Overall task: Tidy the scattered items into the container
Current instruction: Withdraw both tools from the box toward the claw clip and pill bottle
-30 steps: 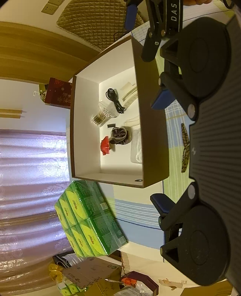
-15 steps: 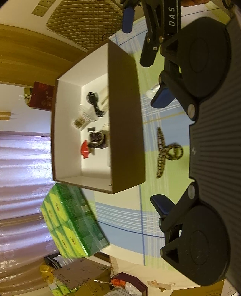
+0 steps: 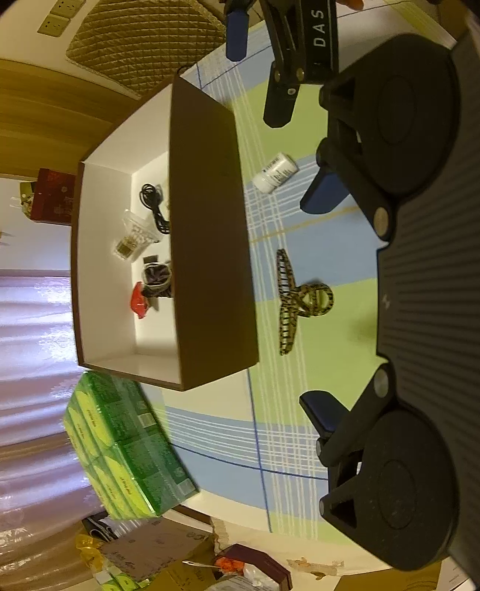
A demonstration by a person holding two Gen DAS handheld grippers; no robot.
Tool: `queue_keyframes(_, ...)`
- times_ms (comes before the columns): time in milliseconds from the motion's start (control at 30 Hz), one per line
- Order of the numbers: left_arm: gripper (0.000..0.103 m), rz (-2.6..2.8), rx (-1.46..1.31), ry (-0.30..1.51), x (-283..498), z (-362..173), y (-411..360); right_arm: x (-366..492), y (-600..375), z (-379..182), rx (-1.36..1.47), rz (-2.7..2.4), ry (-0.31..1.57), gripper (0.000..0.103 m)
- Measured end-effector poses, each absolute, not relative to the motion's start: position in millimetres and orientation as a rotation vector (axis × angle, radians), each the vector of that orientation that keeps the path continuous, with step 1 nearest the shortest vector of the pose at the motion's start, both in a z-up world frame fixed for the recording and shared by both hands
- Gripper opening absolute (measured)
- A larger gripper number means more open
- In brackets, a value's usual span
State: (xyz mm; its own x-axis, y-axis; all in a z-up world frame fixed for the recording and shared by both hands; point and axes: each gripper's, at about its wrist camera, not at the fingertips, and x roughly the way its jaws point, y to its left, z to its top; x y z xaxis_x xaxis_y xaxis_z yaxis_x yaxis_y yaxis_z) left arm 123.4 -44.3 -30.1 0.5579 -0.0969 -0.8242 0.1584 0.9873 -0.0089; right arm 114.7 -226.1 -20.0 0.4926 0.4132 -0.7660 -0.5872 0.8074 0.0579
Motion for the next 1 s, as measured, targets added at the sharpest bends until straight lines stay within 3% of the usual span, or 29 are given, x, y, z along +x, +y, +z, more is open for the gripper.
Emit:
queue_keyframes(567, 0.101, -0.145, 0.028, 1.181, 115, -106, -34, 108, -244, -102, -0.260, 0.558, 1.098, 0.103)
queue_keyframes(1000, 0.102, -0.150, 0.078, 1.200, 108, -131, -35, 93, -244, -109, -0.335, 0.557, 1.007, 0.103)
